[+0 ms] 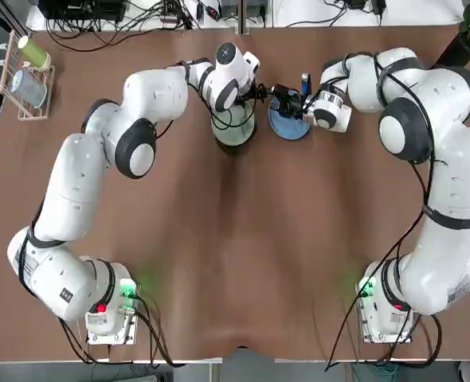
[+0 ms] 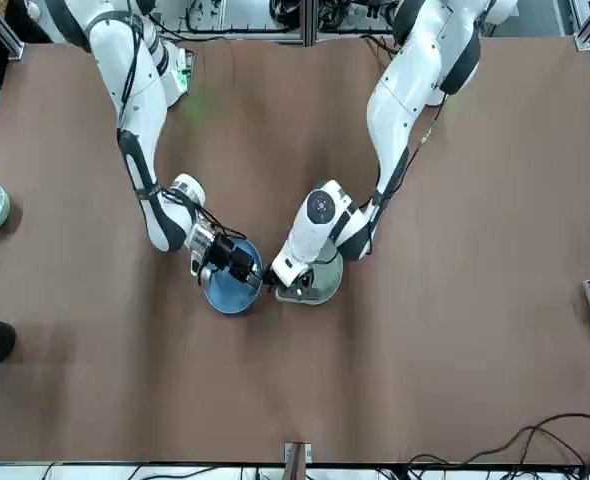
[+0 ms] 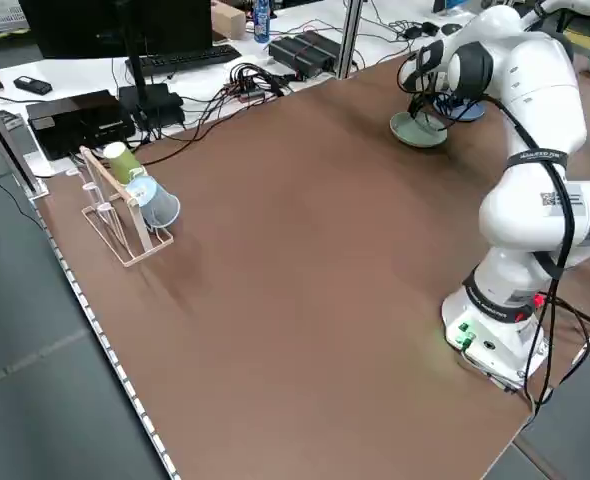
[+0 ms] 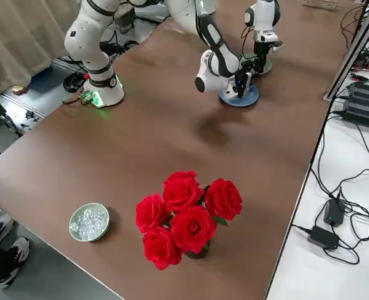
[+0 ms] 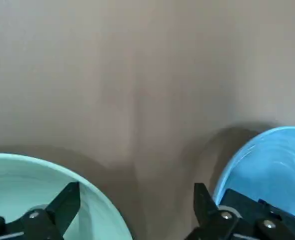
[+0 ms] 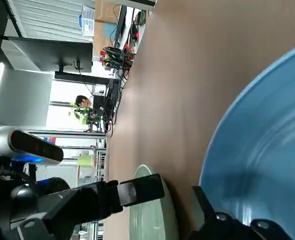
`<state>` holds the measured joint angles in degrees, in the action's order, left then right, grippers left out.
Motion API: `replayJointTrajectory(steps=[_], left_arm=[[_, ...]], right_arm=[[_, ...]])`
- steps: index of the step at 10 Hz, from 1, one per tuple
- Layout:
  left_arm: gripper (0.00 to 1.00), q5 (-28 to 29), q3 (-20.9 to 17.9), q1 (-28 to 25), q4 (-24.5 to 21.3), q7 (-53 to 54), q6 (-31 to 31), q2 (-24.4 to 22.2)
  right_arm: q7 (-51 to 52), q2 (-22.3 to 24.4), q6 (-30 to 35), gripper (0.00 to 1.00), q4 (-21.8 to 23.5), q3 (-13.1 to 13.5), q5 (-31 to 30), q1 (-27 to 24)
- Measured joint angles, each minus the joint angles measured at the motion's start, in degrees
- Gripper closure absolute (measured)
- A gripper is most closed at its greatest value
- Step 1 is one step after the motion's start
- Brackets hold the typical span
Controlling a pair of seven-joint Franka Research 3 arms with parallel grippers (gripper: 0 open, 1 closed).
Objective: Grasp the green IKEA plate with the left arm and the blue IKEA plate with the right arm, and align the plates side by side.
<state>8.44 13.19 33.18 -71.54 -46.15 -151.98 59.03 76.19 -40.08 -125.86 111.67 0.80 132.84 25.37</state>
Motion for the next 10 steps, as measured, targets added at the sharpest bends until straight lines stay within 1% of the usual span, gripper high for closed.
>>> replayJointTrajectory(steps=[10], left_arm=[[0.00,0.2,-0.2,-0.2,0.2,0.1,1.4,-0.8]], right_arm=[[-0.1,-0.2,0.3,0.04,-0.4,0.1,0.6,-0.1]])
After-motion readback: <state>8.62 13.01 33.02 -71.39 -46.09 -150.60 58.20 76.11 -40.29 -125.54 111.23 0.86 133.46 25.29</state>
